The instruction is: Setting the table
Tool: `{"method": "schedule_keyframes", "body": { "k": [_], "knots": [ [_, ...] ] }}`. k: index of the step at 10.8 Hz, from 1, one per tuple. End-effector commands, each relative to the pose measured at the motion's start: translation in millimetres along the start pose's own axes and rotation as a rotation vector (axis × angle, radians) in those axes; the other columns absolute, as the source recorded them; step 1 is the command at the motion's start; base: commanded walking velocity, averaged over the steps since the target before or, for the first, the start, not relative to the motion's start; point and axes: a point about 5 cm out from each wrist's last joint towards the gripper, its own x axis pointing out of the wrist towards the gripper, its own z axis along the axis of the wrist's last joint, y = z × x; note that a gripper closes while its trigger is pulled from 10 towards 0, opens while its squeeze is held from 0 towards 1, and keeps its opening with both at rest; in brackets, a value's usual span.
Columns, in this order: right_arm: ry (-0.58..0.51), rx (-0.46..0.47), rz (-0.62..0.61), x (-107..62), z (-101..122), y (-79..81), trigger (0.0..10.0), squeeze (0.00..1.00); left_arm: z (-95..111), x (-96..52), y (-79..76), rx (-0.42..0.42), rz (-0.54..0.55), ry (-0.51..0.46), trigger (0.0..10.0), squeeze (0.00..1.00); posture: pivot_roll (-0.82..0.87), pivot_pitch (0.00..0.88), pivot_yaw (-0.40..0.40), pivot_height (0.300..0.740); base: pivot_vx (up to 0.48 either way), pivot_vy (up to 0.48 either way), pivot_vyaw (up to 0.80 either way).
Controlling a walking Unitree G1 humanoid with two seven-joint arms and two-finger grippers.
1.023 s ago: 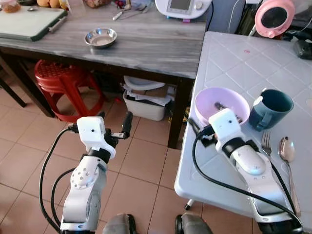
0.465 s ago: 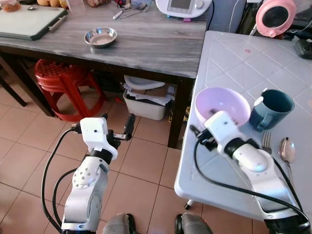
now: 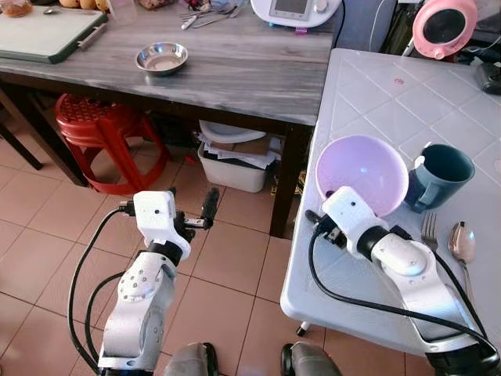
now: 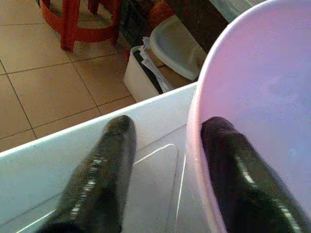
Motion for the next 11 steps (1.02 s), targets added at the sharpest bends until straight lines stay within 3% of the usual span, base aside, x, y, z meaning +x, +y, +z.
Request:
{"method": "schedule_keyframes", "body": {
  "k": [1, 5, 11],
  "knots": [
    [0.005, 0.008, 0.001, -1.8, 0, -0.9, 0.0, 0.00, -2, -1.5, 2.0, 0.007, -0.001, 0.020, 10.0, 0.00, -0.05, 0.145, 0.036, 0.740, 0.000, 0.000, 0.00],
    [0.030, 0.017, 0.010, -4.6, -5, 4.2, 0.0, 0.00, 3, -7.2, 0.0, -0.029, -0.077, -0.007, 10.0, 0.00, -0.05, 0.157, 0.040, 0.740, 0.000, 0.000, 0.00],
    [0.038, 0.019, -0.052, -6.4, -9, -1.0, 0.0, 0.00, 1, -9.7, 1.7, -0.026, -0.064, 0.001, 10.0, 0.00, -0.06, 0.174, 0.040, 0.740, 0.000, 0.000, 0.00]
  ]
}}
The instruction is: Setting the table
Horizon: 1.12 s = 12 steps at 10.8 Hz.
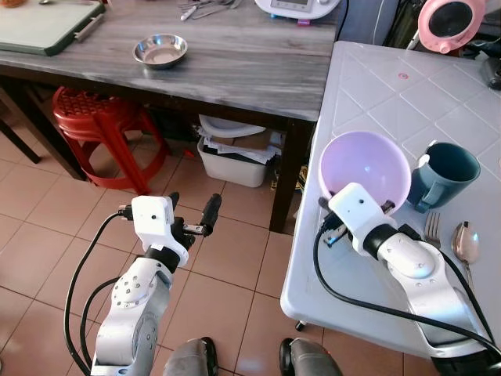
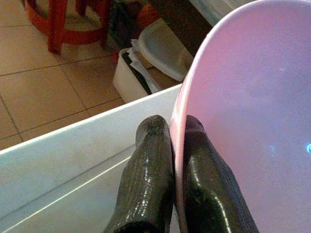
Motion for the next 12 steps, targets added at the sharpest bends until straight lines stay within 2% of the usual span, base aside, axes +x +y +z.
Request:
{"method": "schedule_keyframes", "body": {
  "k": [1, 4, 5, 7, 9, 10, 11, 12],
  "knots": [
    [0.062, 0.022, -0.003, 0.7, -13, 1.5, 0.0, 0.00, 3, -0.6, 1.7, 0.004, 0.003, -0.005, 10.0, 0.00, -0.06, 0.173, 0.039, 0.740, 0.000, 0.000, 0.00],
    [0.063, 0.026, -0.053, 0.6, -14, -3.4, 0.0, 0.00, 4, 0.8, 2.5, 0.004, 0.005, -0.007, 10.0, 0.00, -0.06, 0.173, 0.040, 0.740, 0.000, 0.000, 0.00],
    [0.051, 0.026, -0.071, 0.4, -13, -4.6, 0.0, 0.00, 4, 0.3, 2.4, 0.004, 0.003, -0.009, 10.0, 0.00, -0.06, 0.173, 0.040, 0.740, 0.000, 0.461, 0.00],
    [-0.069, 0.024, -0.167, 3.4, 5, -12.4, 0.0, 0.00, 5, 1.8, 6.0, 0.020, 0.024, -0.009, 10.0, 0.00, -0.05, 0.170, 0.041, 0.740, 0.000, 0.480, 0.00],
    [-0.107, 0.034, -0.215, 1.9, 9, -14.5, 0.0, 0.00, 5, 1.3, 6.4, 0.026, 0.021, -0.009, 10.0, 0.00, -0.05, 0.168, 0.038, 0.740, 0.000, 0.480, 0.00],
    [-0.108, 0.045, -0.220, 2.3, 7, -14.1, 0.5, 0.00, 5, 1.3, 5.4, 0.021, 0.016, -0.007, 10.0, 0.00, -0.05, 0.165, 0.037, 0.740, 0.000, 0.480, 0.00],
    [-0.126, 0.047, -0.228, 3.6, 8, -13.7, 1.8, 0.00, 5, 1.7, 4.5, 0.015, 0.010, -0.011, 10.0, 0.00, -0.05, 0.165, 0.037, 0.740, 0.000, 0.480, 0.00],
    [-0.144, 0.053, -0.240, 3.3, 10, -13.3, 4.0, 0.00, 5, 0.9, 3.9, 0.014, -0.001, -0.012, 10.0, 0.00, -0.05, 0.166, 0.037, 0.740, 0.000, 0.480, 0.00]
  ]
}}
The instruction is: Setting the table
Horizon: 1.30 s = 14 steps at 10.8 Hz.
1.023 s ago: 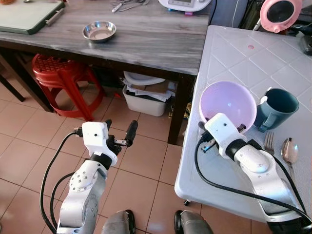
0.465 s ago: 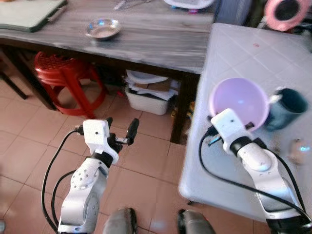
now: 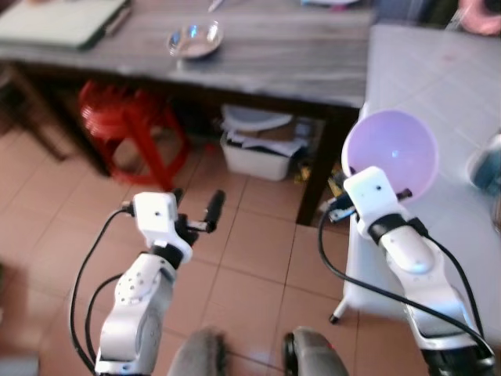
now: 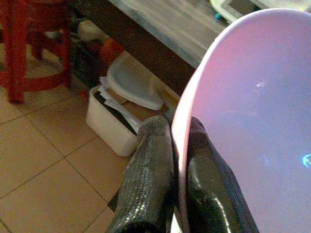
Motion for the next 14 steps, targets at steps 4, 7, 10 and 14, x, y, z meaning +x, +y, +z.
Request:
{"method": "schedule_keyframes", "body": {
  "k": [4, 7, 10, 14],
  "knots": [
    [-0.088, 0.009, -0.064, 0.8, 12, -5.2, 10.0, 0.00, 12, 3.0, 5.4, 0.047, -0.008, -0.037, 10.0, 0.00, -0.05, 0.161, 0.043, 0.740, 0.000, 0.453, 0.00],
    [-0.117, 0.009, -0.072, -0.7, 14, -3.9, 10.0, 0.00, 8, 2.4, 6.0, 0.064, 0.014, -0.026, 10.0, 0.00, -0.05, 0.162, 0.042, 0.740, 0.320, 0.350, 0.00],
    [-0.158, 0.017, -0.071, 2.5, 21, 1.3, 10.0, 0.00, 11, 7.1, 2.9, 0.086, 0.005, -0.042, 10.0, 0.00, -0.05, 0.154, 0.049, 0.740, 0.408, 0.185, 0.00],
    [-0.217, -0.009, -0.036, 3.1, 28, 7.2, 10.0, 0.00, 12, 11.0, -3.8, 0.086, -0.013, -0.057, 10.0, 0.00, -0.06, 0.145, 0.055, 0.740, 0.480, 0.000, 0.00]
  ]
}}
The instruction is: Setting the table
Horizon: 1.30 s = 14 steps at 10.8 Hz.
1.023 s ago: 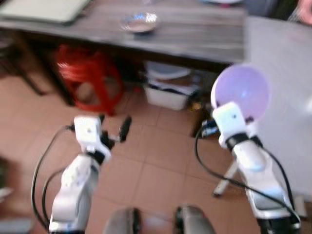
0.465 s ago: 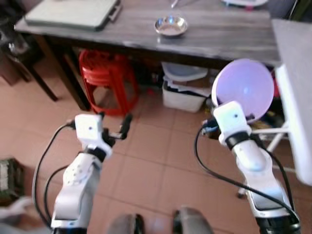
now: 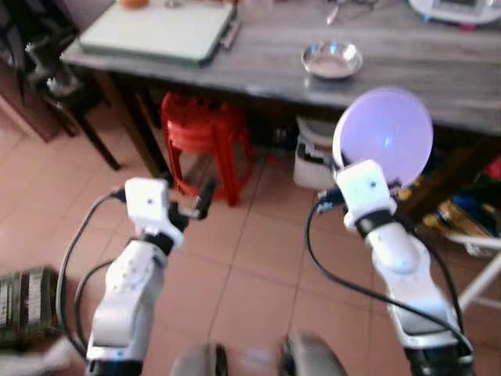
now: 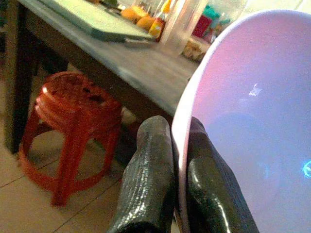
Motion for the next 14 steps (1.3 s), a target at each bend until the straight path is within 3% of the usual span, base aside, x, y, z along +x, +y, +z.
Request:
{"method": "schedule_keyframes", "body": {
  "k": [1, 11, 14],
  "knots": [
    [-0.023, -0.018, 0.000, -0.9, 4, -1.8, 10.0, 0.00, 2, 1.3, -6.6, 0.011, -0.023, -0.010, 10.0, 0.00, -0.05, 0.144, 0.056, 0.740, 0.480, 0.000, 0.00],
    [-0.020, 0.006, -0.057, 9.7, 3, -1.5, 10.0, 0.00, 2, 1.0, -20.3, 0.020, -0.116, -0.039, 10.0, 0.00, -0.05, 0.136, 0.058, 0.740, 0.468, 0.000, -0.07],
    [-0.060, 0.014, -0.006, 11.3, 8, 3.5, 10.0, 0.00, 6, 0.1, -11.1, 0.006, -0.040, -0.068, 10.0, 0.00, -0.05, 0.135, 0.051, 0.740, 0.000, 0.000, 0.00]
  ]
}}
